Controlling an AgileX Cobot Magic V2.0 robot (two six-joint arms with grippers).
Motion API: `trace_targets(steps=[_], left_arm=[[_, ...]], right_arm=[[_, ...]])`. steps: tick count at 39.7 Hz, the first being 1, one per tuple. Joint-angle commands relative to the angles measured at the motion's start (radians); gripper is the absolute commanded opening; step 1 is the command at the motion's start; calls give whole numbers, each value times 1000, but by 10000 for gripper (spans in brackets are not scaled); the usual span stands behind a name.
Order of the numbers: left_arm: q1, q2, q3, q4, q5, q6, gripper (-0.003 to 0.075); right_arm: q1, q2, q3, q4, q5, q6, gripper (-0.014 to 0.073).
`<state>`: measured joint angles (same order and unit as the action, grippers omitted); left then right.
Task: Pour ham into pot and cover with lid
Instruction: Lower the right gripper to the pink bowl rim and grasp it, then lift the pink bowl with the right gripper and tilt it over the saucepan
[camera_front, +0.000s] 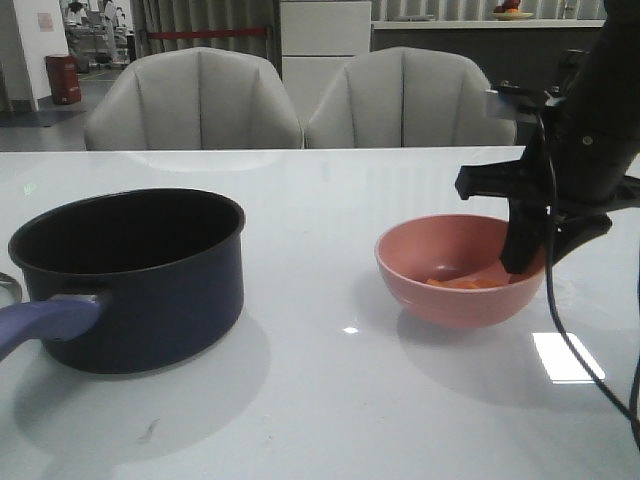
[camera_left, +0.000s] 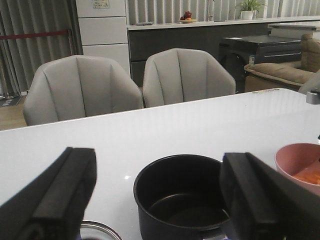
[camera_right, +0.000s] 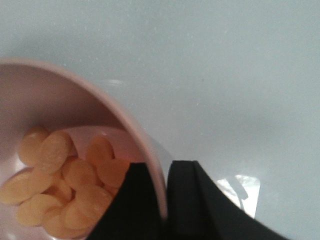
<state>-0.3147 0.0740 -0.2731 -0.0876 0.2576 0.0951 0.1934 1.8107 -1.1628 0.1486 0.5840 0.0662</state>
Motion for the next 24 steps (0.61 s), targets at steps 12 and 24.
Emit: trace_targets(steps=[12,24], left_arm=[[-8,13,-29,-3,-76,0,556],[-8,13,-29,-3,-76,0,556]], right_arm=[[205,-258,-98,-58,-382,-158,139],[400,-222,-98,-272,-775,-187,139]])
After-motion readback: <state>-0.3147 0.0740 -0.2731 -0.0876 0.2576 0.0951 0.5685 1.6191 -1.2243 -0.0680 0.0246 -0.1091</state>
